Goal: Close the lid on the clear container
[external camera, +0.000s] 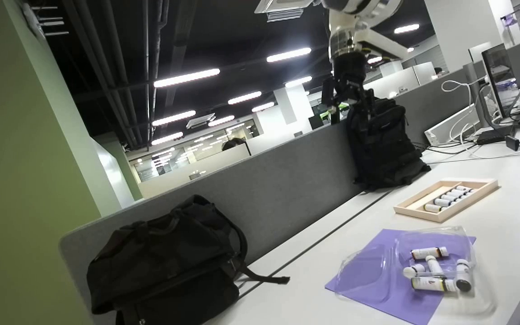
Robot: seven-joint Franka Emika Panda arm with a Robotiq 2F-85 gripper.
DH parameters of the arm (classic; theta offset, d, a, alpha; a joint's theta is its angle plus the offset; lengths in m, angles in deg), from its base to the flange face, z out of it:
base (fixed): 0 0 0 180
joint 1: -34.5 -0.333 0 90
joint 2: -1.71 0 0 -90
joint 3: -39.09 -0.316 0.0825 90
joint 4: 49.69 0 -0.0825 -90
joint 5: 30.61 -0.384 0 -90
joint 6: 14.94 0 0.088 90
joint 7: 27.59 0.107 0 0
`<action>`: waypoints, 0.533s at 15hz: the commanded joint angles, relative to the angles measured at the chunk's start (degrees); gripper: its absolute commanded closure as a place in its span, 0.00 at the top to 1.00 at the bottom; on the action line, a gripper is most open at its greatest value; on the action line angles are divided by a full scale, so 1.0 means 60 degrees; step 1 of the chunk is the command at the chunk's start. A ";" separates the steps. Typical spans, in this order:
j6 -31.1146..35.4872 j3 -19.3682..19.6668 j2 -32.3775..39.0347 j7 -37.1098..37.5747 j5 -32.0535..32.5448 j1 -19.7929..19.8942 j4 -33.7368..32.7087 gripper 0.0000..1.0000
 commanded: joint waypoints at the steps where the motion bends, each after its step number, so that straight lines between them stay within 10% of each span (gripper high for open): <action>1: -0.0435 0.0501 0.2515 -0.0956 -0.0643 0.0285 -0.1553 1.00; 6: -0.1116 0.0281 0.5636 -0.0348 -0.0225 0.1161 -0.3992 1.00; 8: -0.0586 0.0075 0.5021 -0.0841 -0.0382 0.1311 -0.3069 1.00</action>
